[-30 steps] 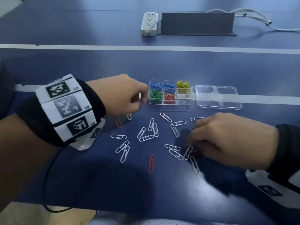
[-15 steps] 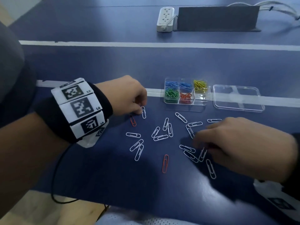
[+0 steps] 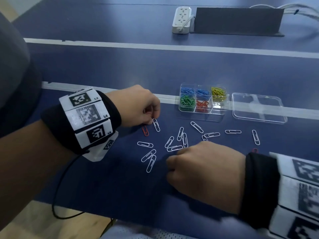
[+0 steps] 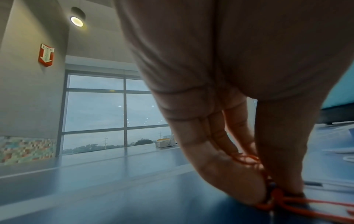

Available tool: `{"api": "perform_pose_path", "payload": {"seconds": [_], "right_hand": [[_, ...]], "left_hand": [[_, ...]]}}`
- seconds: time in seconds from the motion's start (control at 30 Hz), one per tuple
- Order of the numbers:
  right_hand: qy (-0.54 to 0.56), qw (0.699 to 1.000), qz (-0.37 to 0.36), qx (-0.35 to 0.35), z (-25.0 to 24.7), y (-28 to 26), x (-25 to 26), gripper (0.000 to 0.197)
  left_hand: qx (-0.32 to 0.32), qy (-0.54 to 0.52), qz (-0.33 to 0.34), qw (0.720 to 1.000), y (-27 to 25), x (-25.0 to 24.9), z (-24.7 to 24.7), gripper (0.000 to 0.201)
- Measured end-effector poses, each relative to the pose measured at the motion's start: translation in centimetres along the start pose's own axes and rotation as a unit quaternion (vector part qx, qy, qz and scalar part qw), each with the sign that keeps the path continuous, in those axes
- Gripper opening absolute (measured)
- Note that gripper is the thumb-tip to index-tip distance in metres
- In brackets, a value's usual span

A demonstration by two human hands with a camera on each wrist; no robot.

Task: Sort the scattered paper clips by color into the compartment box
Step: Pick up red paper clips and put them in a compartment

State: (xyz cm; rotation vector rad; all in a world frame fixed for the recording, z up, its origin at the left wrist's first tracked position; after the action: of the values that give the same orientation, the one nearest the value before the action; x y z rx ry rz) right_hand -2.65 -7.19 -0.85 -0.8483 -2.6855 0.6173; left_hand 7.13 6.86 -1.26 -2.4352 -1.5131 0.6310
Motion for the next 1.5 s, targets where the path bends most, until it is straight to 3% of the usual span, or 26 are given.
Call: {"api": "perform_pose_path", "payload": {"seconds": [0.2, 0.6, 0.73, 0.83, 0.9, 1.17, 1.37, 1.5], "right_hand": [[-0.042, 0.999, -0.029, 0.004, -0.3, -0.6, -0.3, 0.019], [0.057, 0.998, 0.033, -0.021, 0.0, -0.8, -1.8, 0.018], [0.097, 0.984, 0.103, -0.108, -2.7, -0.8, -4.8, 0.022], [0.115, 0.954, 0.186, -0.203, -4.6, -0.6, -8.7, 0.020], [0.118, 0.941, 0.219, -0.229, -5.2, -0.4, -10.7, 0.017], [0.127, 0.938, 0.250, -0.204, -4.9, 0.4, -12.3, 0.019], [0.136, 0.936, 0.227, -0.232, -4.8, -1.3, -12.0, 0.019], [0.112, 0.958, 0.187, -0.187, -3.6, -3.7, -11.0, 0.022]], "left_hand": [[0.007, -0.013, -0.009, 1.000, -0.2, 0.2, 0.4, 0.019], [-0.020, 0.009, -0.031, 0.999, -1.0, 0.4, -0.3, 0.010], [-0.026, 0.024, -0.049, 0.998, -1.2, 0.3, -0.3, 0.015], [-0.045, 0.046, -0.045, 0.997, -1.1, 0.1, -0.5, 0.012], [-0.047, 0.043, -0.044, 0.997, -1.1, 0.2, -0.7, 0.014], [-0.025, 0.009, -0.051, 0.998, -0.9, 0.4, 0.0, 0.021], [-0.026, 0.012, -0.032, 0.999, -1.6, 0.7, -0.7, 0.018], [-0.026, 0.005, 0.000, 1.000, -2.2, 0.8, -0.5, 0.022]]}}
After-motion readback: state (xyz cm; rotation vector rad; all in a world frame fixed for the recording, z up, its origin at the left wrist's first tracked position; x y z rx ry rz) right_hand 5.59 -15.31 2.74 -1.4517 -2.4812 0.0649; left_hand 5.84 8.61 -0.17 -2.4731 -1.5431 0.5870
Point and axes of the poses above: each hand's wrist, its own y-axis towards the middle knuckle, its own z-axis out of the palm, x = y × z, the point moved 2 cm from there along y, towards the middle knuckle, and after that the axes turned 3 degrees about x, right-handed, at the moved point
